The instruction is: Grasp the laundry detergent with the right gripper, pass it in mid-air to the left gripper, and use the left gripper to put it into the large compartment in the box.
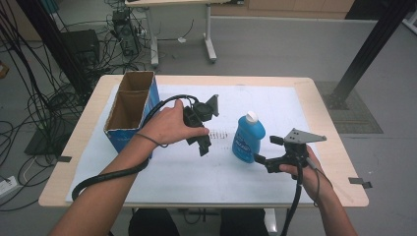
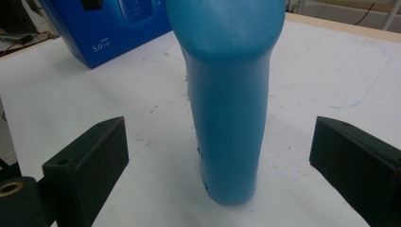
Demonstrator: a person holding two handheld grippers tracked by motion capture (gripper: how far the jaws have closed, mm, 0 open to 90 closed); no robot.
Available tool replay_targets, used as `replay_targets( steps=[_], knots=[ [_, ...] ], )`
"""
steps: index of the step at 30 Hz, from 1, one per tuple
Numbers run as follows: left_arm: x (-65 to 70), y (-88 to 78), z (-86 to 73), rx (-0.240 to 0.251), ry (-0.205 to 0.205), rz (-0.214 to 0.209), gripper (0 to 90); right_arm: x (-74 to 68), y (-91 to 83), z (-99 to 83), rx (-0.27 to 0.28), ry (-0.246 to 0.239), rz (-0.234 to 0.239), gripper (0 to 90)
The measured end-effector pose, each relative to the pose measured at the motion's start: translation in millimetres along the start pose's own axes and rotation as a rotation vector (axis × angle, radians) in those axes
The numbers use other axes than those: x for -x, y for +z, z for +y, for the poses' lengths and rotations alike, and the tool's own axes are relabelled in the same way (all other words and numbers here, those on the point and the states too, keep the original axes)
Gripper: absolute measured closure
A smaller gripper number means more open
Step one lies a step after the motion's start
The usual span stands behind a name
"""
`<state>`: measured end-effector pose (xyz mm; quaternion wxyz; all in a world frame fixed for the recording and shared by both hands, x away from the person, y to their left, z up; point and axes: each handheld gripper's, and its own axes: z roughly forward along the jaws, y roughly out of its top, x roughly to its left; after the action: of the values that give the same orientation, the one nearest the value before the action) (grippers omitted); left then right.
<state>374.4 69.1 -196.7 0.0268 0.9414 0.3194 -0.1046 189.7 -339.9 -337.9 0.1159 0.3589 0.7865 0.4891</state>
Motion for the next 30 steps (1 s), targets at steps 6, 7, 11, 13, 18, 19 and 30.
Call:
replay_targets(
  steps=[6, 7, 11, 13, 18, 19, 30],
  knots=[
    [0.0, 0.2, 0.2, -0.002, 0.000, 0.000, 6.7, 0.0, 0.6, -0.8, 0.000, 0.001, 0.002, 5.4],
    [0.3, 0.1, 0.1, -0.001, -0.002, 0.001, 6.7, -0.1, 0.7, -0.8, -0.001, 0.002, 0.001, 5.3],
    [0.5, -0.3, -0.1, 0.000, -0.002, 0.002, 6.7, -0.1, 1.4, -1.2, 0.004, 0.003, 0.000, 5.3],
    [0.6, -0.1, 0.2, 0.000, -0.001, 0.001, 6.7, 0.1, 2.3, -1.3, 0.006, 0.002, 0.001, 5.3],
    [0.1, 0.1, 0.7, 0.000, 0.003, -0.003, 6.7, 1.0, 6.9, -1.4, 0.008, 0.004, 0.001, 5.3],
    [0.4, 0.2, 0.7, -0.001, 0.003, -0.001, 6.7, 0.5, 7.8, -1.1, 0.007, 0.004, -0.002, 5.3],
    [-2.7, -2.2, -3.8, 0.020, 0.000, -0.006, 6.7, 2.2, 26.0, -2.5, 0.013, 0.009, 0.006, 5.4]
  ],
)
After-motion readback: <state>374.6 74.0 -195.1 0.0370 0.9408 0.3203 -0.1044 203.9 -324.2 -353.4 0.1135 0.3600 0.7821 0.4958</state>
